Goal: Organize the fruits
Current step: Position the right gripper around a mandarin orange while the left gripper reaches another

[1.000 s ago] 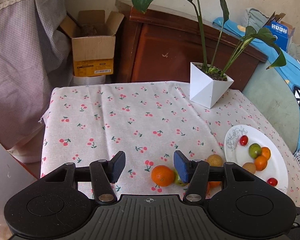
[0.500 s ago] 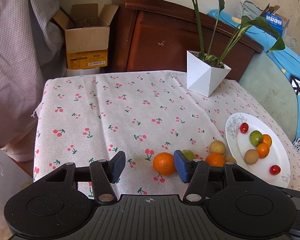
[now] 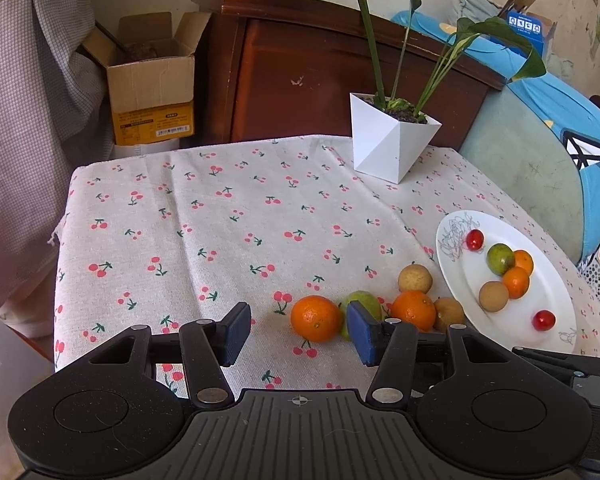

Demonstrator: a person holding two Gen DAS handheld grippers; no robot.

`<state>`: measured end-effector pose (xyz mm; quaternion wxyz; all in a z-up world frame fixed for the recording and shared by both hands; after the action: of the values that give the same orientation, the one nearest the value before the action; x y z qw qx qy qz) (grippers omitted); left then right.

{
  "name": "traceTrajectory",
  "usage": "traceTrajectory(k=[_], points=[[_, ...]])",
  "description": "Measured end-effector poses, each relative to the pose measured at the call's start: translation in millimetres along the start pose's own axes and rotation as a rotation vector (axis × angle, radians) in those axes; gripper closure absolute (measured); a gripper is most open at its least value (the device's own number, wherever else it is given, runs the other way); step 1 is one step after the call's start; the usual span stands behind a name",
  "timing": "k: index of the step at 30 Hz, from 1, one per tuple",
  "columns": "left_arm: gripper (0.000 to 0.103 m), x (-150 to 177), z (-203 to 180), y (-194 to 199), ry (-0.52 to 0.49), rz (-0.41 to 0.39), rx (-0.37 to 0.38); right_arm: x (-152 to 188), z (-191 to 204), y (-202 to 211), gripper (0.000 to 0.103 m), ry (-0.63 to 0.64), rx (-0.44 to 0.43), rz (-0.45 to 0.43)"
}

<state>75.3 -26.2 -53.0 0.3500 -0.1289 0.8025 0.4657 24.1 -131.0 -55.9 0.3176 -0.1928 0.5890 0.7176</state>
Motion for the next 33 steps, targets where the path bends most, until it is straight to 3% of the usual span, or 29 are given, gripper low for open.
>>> traceTrajectory(k=[24,28,33], points=[[0.052,8,-11,-18,-0.205,0.003,-0.023,3,-13,4,0.073,-0.083,-0.008,0.030],[0.054,8,-12,-18,-0.205,0.002,-0.013,3,-12,4,0.073,-0.085,-0.004,0.027],[0.065,8,-15,-18,-0.208,0.001,0.007,3,-12,3,0.073,-0.083,-0.003,0.022]])
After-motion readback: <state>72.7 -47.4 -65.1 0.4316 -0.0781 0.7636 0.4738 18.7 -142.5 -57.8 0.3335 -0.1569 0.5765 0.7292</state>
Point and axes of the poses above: each gripper's, at about its wrist camera, not at the fingertips, and y roughly against the way its jaws point, z to its left, x to its underside, the point moved 10 cm from there along -y, roughly the way its jaws point, and after that the axes turned 10 degrees about x, right-handed, at the moved point
